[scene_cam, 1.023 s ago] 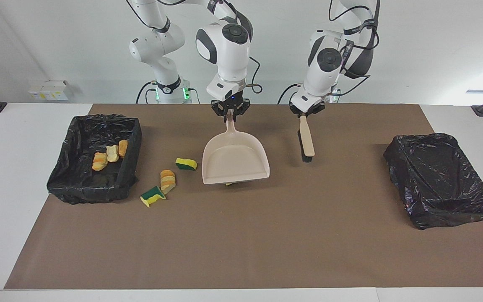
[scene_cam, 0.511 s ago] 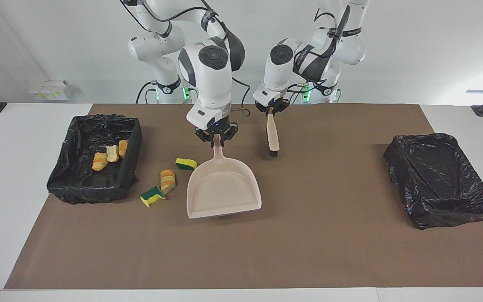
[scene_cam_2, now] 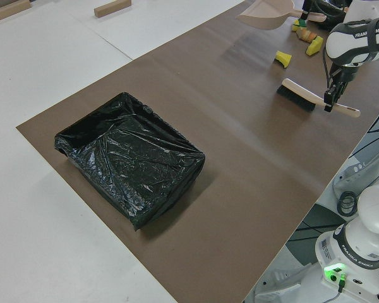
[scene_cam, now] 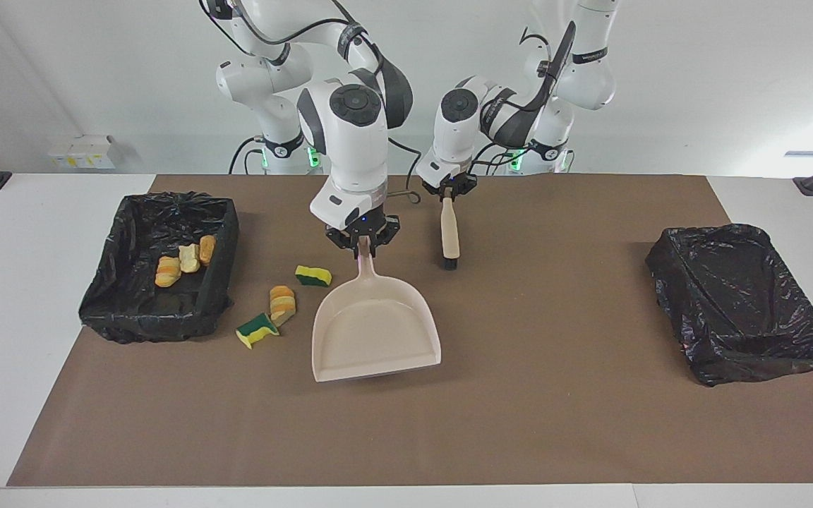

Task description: Sweep and dump trash in bin

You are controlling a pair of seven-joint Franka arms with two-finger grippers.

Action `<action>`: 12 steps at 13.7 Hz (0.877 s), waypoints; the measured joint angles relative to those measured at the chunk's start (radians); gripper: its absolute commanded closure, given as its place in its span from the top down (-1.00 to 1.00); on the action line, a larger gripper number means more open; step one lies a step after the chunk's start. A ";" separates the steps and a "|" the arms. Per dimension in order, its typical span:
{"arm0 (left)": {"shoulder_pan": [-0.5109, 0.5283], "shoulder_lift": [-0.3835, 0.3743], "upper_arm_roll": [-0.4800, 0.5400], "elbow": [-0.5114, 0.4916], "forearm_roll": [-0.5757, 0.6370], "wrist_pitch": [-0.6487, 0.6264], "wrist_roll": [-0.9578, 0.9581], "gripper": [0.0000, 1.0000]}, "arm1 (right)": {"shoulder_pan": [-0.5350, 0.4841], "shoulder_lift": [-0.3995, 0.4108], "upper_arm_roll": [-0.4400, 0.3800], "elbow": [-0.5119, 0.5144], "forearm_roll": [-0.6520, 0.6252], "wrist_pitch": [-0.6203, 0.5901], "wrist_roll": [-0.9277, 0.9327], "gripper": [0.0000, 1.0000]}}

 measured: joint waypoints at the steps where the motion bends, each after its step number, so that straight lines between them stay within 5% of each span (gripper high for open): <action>1: 0.000 -0.001 0.004 0.014 0.000 -0.006 0.000 1.00 | 0.000 0.000 0.001 0.000 0.000 0.000 -0.002 -1.00; 5: 0.070 -0.011 0.026 0.123 0.010 -0.098 0.006 1.00 | 0.000 0.001 0.001 0.000 0.004 0.006 -0.004 -1.00; 12: 0.411 -0.110 0.039 0.277 0.049 -0.253 0.325 1.00 | 0.059 0.054 0.003 -0.001 0.053 0.102 0.059 -1.00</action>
